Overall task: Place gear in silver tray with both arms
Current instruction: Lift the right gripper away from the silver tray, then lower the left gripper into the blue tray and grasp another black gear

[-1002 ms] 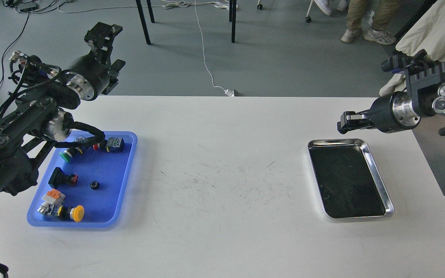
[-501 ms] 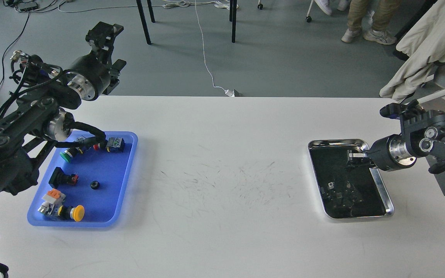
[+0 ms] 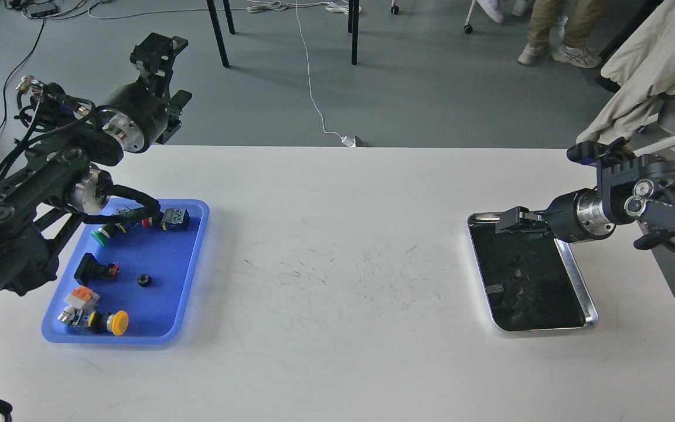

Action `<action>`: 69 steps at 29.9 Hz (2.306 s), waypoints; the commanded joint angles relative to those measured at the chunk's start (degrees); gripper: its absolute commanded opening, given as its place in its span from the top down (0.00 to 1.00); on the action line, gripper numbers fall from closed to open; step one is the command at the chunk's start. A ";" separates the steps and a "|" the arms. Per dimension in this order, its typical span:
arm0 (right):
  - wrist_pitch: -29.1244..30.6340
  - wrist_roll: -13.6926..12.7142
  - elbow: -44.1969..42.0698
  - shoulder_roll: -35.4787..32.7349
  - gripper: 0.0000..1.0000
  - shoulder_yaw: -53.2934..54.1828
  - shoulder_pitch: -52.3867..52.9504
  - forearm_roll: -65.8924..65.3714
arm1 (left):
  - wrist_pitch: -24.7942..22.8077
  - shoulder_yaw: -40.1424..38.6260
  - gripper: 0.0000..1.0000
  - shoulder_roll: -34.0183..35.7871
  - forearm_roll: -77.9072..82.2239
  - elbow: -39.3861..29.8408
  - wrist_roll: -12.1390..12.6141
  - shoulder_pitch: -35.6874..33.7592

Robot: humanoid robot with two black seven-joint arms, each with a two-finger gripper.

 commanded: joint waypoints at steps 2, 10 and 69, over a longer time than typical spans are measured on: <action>0.35 0.00 0.36 -4.97 0.05 7.93 1.34 0.19 | 0.00 0.24 0.02 -0.01 0.26 0.09 0.05 -0.90; -0.36 0.18 0.01 -10.34 0.06 32.71 -2.87 17.71 | 0.09 0.41 0.02 -0.19 0.26 0.35 0.14 -1.25; 0.40 11.78 -1.57 -11.57 0.05 42.94 -28.01 70.15 | 7.30 30.21 0.13 24.60 73.82 -7.12 -13.39 18.26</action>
